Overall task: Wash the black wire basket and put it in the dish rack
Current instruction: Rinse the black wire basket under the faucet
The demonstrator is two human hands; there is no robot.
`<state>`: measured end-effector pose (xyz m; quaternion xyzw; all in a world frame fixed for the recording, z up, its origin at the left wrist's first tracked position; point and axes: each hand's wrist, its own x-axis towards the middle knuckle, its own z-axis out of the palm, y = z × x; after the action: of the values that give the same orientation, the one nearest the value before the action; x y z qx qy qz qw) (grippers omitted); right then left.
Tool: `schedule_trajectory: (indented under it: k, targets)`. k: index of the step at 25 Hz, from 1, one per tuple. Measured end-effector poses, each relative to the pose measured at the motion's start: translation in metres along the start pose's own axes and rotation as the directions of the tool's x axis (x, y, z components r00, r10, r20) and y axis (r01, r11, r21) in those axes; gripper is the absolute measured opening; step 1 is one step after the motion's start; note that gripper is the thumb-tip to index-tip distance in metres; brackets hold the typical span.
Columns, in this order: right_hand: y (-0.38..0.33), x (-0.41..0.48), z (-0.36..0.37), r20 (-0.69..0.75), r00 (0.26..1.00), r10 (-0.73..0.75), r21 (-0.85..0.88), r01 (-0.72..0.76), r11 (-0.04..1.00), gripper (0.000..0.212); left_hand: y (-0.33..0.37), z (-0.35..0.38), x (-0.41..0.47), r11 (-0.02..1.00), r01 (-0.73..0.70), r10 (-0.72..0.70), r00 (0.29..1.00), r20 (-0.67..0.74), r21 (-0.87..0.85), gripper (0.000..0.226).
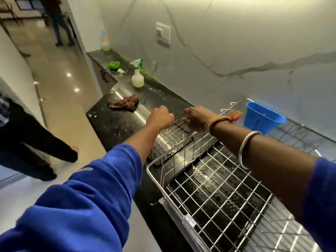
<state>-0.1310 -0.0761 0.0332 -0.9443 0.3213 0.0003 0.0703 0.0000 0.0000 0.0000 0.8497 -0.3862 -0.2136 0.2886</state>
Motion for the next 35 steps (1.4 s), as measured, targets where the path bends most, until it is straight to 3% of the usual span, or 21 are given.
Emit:
schedule_trajectory:
  k: [4,10,13,18,22,25,30,35]
  targets:
    - [-0.015,0.046,0.021,0.204,0.978,0.042,-0.119,-0.018,0.993,0.024,-0.027,0.007,0.013,0.964,0.208,-0.193,0.976,0.1,-0.166,0.037]
    - [-0.019,0.095,0.066,0.464,0.881,0.089,-0.223,0.019,0.975,0.035,-0.04,0.026,0.025,0.855,0.38,-0.316,0.921,0.227,-0.353,0.044]
    - [-0.012,0.11,0.09,0.517,0.844,0.144,-0.19,-0.05,0.98,0.04,-0.036,0.035,0.032,0.794,0.45,-0.364,0.89,0.273,-0.409,0.049]
    - [-0.009,0.117,0.103,0.515,0.849,0.115,-0.06,-0.098,0.993,0.038,-0.037,0.052,0.036,0.711,0.499,-0.379,0.865,0.328,-0.495,0.051]
    - [0.002,0.123,0.097,0.502,0.836,0.22,0.27,-0.393,0.879,0.028,-0.038,0.055,0.036,0.655,0.489,-0.434,0.868,0.243,-0.576,0.043]
    - [0.004,0.117,0.083,0.473,0.854,0.218,0.471,-0.454,0.756,0.024,-0.034,0.044,0.035,0.706,0.425,-0.429,0.893,0.135,-0.567,0.042]
    - [-0.008,0.097,0.034,0.282,0.952,0.123,0.702,-0.292,0.649,0.031,-0.011,0.005,0.032,0.807,0.247,-0.355,0.929,-0.107,-0.537,0.042]
    - [-0.015,0.049,-0.035,0.098,0.989,0.115,0.828,-0.145,0.541,0.033,0.04,-0.039,-0.012,0.884,0.068,-0.228,0.927,-0.299,-0.462,0.023]
